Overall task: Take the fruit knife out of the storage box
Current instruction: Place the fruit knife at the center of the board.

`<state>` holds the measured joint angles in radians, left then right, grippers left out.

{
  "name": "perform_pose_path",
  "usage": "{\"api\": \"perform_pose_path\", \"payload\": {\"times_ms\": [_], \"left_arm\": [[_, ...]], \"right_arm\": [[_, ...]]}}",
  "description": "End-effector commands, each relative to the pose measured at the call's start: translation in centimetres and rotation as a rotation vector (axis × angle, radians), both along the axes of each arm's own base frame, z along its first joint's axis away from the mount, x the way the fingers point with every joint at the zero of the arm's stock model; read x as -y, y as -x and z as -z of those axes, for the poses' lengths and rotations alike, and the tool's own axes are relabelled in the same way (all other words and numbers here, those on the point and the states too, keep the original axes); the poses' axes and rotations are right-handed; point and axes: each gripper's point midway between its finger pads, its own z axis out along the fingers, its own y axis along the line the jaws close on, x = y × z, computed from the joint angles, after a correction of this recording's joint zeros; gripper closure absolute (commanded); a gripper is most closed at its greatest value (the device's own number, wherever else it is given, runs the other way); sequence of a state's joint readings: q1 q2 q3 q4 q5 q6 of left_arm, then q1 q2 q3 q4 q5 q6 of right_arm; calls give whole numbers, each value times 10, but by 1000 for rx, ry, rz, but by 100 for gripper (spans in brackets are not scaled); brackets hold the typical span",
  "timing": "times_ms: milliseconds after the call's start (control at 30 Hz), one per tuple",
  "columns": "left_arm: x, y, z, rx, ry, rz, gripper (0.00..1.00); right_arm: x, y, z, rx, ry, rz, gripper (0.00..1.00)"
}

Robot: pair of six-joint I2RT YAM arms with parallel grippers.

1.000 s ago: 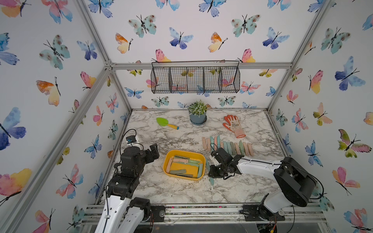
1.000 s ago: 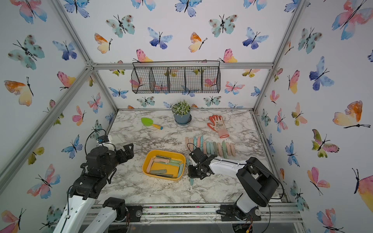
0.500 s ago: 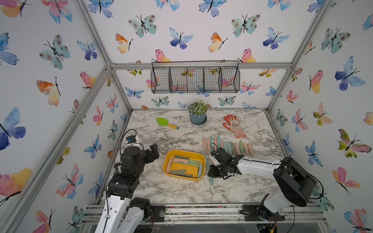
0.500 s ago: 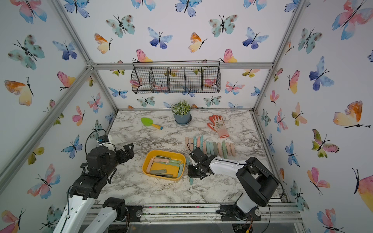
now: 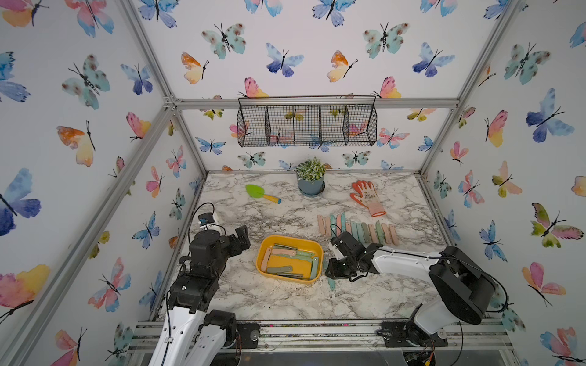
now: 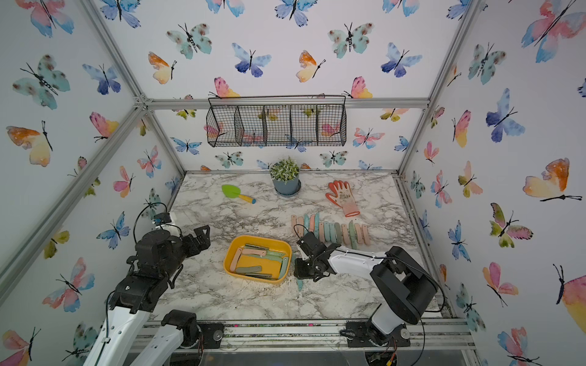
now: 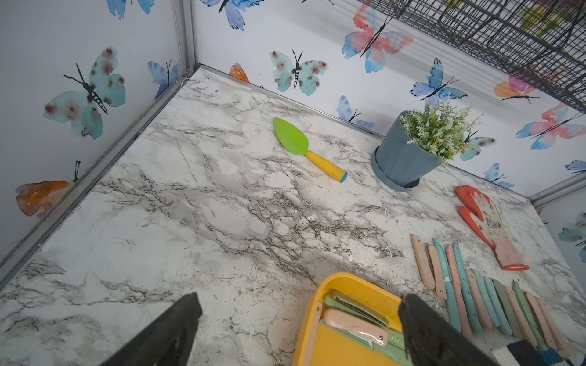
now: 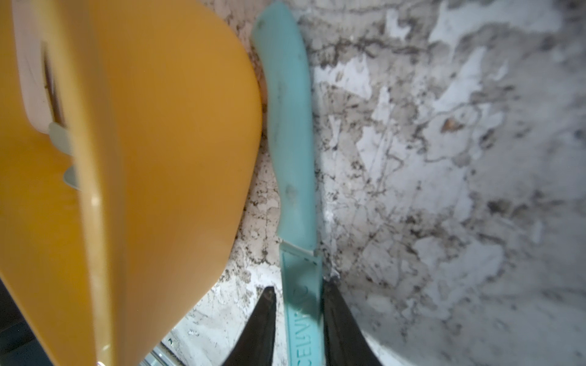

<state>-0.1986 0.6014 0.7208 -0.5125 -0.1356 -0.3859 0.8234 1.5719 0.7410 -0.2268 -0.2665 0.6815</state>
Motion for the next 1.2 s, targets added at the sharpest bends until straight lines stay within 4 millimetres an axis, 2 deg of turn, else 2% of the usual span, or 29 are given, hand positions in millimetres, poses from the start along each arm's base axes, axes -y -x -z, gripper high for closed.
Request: {"api": "perform_pose_path", "payload": {"times_ms": [0,133,400,467,533,700,933,1167], "left_arm": [[2,-1,1,6,4,3,2],[1,-1,1,7,3,2,2],[2,-2,2,1,4,4,2],[2,-2,3,-1,2,4,2],[2,-2,2,1,3,3,2],[1,-2,1,5,2,0,2],[1,-2,2,2,3,1,2],[0,-1,1,6,0,-7,1]], "right_arm": [[8,3,10,-15,35,12,70],[6,-6,-5,36,22,28,68],[14,-39,-73,307,4,56,62],[11,-44,-82,361,-17,34,61],[10,-46,-78,354,7,20,60],[13,-44,-49,240,154,-29,60],[15,-43,-41,231,165,-31,59],[-1,-44,-24,188,171,-114,59]]}}
